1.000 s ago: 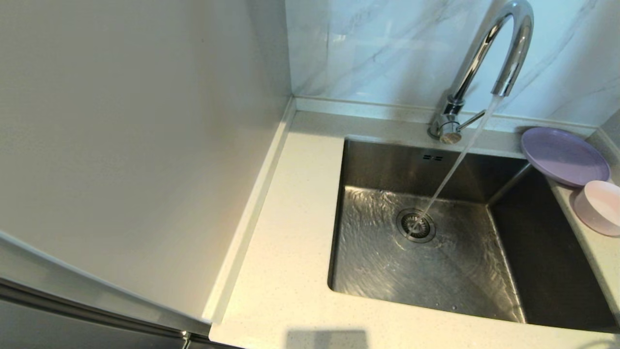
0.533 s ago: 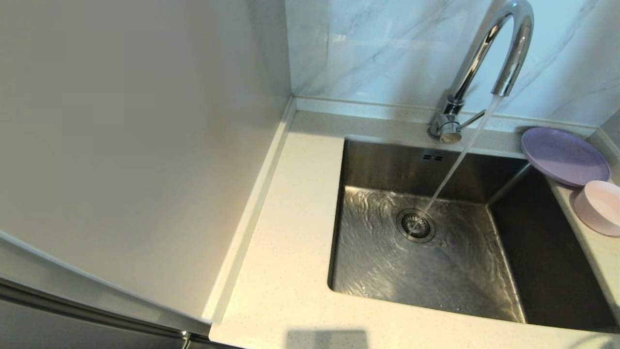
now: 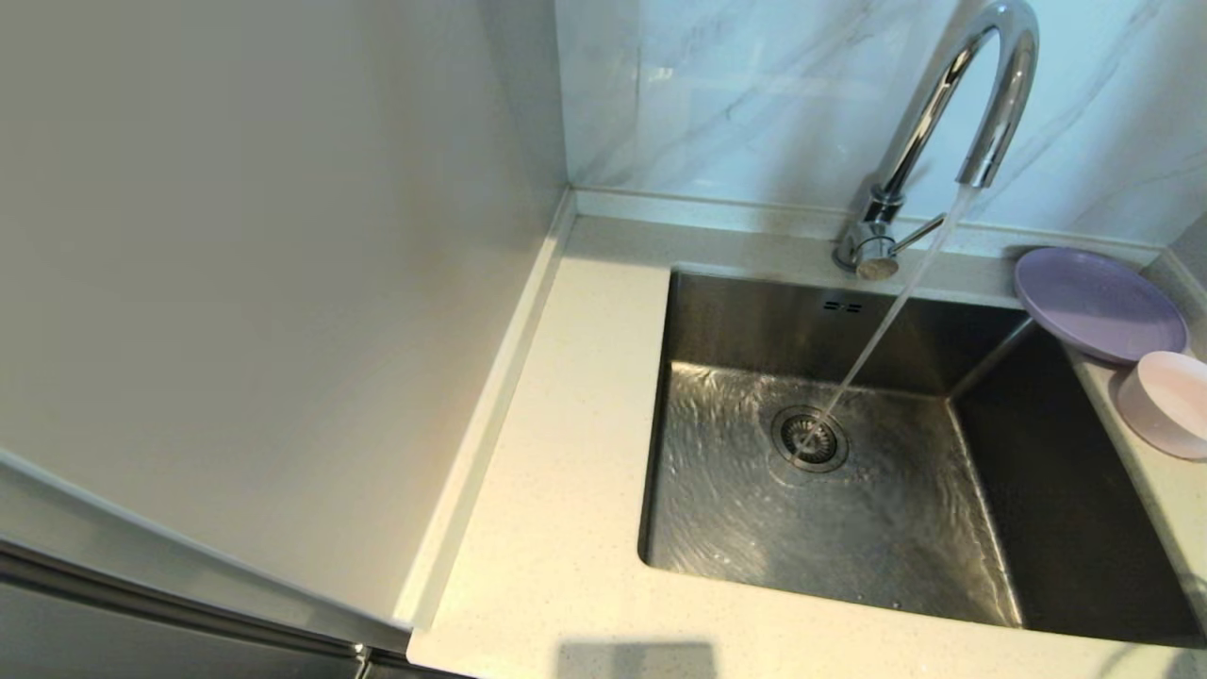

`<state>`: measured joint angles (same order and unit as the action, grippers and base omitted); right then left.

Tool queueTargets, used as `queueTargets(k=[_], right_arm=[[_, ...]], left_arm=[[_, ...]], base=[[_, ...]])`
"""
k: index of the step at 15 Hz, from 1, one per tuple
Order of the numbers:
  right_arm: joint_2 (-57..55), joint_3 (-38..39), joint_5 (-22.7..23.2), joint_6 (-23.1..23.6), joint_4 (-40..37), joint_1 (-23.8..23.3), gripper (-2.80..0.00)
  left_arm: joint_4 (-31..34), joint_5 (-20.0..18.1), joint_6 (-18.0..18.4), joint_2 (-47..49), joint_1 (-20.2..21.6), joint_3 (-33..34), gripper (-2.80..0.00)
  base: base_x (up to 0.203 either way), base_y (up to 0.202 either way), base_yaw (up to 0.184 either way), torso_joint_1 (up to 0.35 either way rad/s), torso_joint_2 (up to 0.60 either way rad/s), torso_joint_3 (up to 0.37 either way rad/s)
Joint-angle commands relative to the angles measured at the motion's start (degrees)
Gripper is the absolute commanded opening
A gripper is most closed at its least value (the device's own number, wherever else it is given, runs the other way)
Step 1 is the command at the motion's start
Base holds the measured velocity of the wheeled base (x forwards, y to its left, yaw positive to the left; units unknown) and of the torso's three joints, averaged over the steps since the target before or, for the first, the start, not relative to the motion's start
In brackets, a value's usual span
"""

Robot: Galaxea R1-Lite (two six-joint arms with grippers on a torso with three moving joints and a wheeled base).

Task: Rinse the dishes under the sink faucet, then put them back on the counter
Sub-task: Place the bowl on the table

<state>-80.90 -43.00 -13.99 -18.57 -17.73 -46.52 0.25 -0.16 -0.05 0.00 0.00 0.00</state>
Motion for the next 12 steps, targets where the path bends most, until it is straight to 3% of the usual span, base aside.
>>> queueTargets(k=[1,9,12], right_arm=[[0.2,0.1,-0.1,0.0,-0.2,-0.1,0.00],[6.0,0.0,-0.1,1.5,-0.4,0.0,0.00],[10.6,0.1,0.0,7.4,-2.5,1.4,0.00]], left_arm=[[0.0,0.0,0.0,0.0,0.0,0.0,-2.80],[0.0,0.0,0.0,0.0,0.0,0.0,-2.80],[0.0,0.0,0.0,0.0,0.0,0.0,-2.80]], base=[[0.000,0.000,0.000,0.000,0.00,0.000],[0.000,0.000,0.000,0.000,0.00,0.000],[0.000,0.000,0.000,0.000,0.00,0.000]])
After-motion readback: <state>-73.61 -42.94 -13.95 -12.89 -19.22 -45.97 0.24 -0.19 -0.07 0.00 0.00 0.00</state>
